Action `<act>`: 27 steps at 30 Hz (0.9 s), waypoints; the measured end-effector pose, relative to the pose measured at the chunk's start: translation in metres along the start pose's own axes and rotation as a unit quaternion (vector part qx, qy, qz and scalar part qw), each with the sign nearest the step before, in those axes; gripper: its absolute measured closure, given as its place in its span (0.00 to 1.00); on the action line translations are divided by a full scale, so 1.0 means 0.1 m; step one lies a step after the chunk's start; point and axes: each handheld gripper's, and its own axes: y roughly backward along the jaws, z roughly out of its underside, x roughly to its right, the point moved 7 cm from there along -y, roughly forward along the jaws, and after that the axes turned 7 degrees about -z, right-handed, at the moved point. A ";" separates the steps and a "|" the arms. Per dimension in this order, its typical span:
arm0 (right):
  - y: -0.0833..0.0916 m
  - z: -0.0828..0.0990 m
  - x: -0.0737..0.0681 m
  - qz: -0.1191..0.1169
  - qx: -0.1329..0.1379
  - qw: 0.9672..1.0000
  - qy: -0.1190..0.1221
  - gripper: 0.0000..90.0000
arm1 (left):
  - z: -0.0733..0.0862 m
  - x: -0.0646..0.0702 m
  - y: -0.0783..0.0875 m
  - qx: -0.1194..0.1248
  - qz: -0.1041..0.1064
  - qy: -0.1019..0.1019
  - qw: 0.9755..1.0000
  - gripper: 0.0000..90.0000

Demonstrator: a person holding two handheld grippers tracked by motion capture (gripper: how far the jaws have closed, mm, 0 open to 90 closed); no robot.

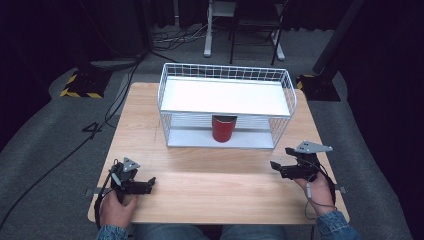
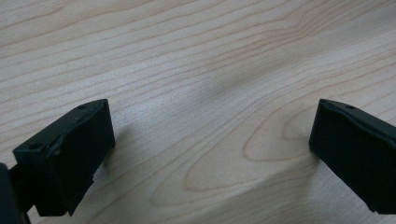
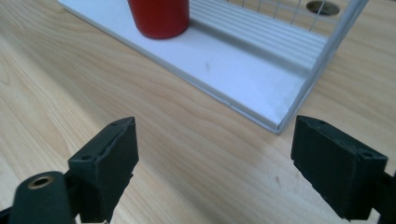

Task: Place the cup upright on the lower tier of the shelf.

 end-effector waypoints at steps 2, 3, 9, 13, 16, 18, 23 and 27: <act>0.00 0.06 0.02 -0.002 -0.007 1.000 -0.006 0.17 | 0.00 0.00 0.00 0.000 0.000 0.000 1.000 0.01; 0.01 0.09 0.03 -0.002 -0.008 1.000 -0.010 0.17 | 0.00 0.00 0.00 0.000 0.000 0.000 1.000 0.01; 0.04 0.24 0.09 0.001 -0.018 1.000 -0.023 0.17 | -0.01 0.00 -0.01 0.001 0.000 0.002 1.000 0.01; 0.03 0.34 0.11 0.008 -0.028 0.999 -0.023 0.17 | -0.01 0.00 -0.01 0.001 -0.001 0.002 1.000 0.01; 0.02 0.41 0.13 0.013 -0.034 0.999 -0.026 0.17 | -0.01 0.00 -0.01 0.001 -0.001 0.002 1.000 0.01; 0.01 0.46 0.14 0.015 -0.038 0.999 -0.028 0.17 | -0.01 0.00 -0.01 0.001 -0.001 0.002 1.000 0.01; -0.03 0.58 0.15 0.021 -0.055 0.998 -0.024 0.17 | -0.01 0.00 -0.01 0.001 -0.001 0.002 1.000 0.01; -0.06 0.64 0.16 0.024 -0.064 0.997 -0.017 0.17 | -0.01 0.00 -0.01 0.001 -0.001 0.002 1.000 0.01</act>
